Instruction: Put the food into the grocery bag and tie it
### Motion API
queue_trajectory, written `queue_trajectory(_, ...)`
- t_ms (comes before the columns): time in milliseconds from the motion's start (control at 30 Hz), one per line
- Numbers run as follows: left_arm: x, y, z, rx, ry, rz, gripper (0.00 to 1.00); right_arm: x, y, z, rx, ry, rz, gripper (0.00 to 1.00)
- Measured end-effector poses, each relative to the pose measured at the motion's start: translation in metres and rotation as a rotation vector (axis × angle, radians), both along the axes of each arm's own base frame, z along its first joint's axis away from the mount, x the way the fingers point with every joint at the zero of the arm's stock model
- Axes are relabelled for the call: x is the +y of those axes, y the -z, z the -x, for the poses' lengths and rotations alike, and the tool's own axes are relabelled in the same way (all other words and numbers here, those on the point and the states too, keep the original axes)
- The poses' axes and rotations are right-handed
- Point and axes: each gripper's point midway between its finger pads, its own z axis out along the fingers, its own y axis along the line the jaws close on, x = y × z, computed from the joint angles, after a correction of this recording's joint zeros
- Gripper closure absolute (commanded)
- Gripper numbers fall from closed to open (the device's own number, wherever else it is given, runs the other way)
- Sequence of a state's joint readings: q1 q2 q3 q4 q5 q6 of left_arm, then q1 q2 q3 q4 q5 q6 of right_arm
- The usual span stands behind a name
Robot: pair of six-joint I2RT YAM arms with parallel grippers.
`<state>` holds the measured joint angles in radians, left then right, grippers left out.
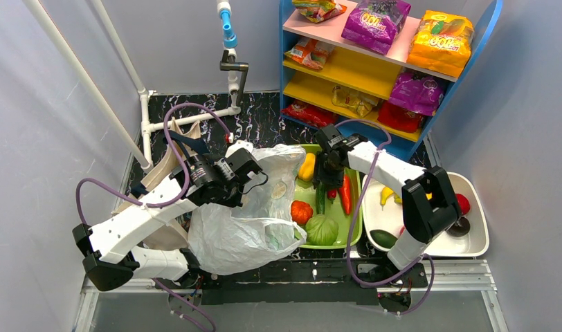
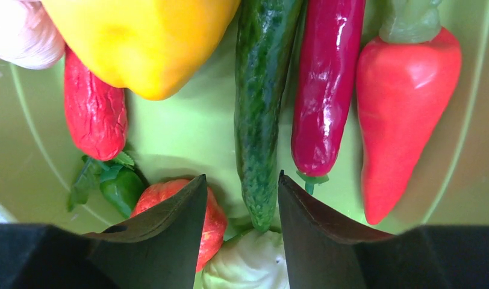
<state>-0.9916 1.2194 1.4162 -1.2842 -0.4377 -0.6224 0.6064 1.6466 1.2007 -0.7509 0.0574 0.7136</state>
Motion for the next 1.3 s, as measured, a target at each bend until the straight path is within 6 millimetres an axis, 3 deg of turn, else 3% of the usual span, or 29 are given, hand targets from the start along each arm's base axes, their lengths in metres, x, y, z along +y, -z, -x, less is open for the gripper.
queue_trajectory(533,0.003,0.001,0.002,0.008,-0.009,-0.009,1.0,0.0,0.042,-0.003,0.076,-0.058,0.07,0.5)
queue_trajectory(833,0.009,-0.001,0.004,0.002,-0.026,-0.016,1.0,0.001,0.053,-0.004,0.099,-0.073,0.083,0.68)
queue_trajectory(1100,0.01,-0.002,0.004,-0.005,-0.029,-0.012,1.0,0.0,0.046,-0.005,0.09,-0.097,0.1,0.9)
queue_trajectory(1300,0.011,-0.004,0.003,-0.013,-0.026,-0.009,1.0,0.001,0.0,-0.012,0.001,-0.127,0.064,0.99)
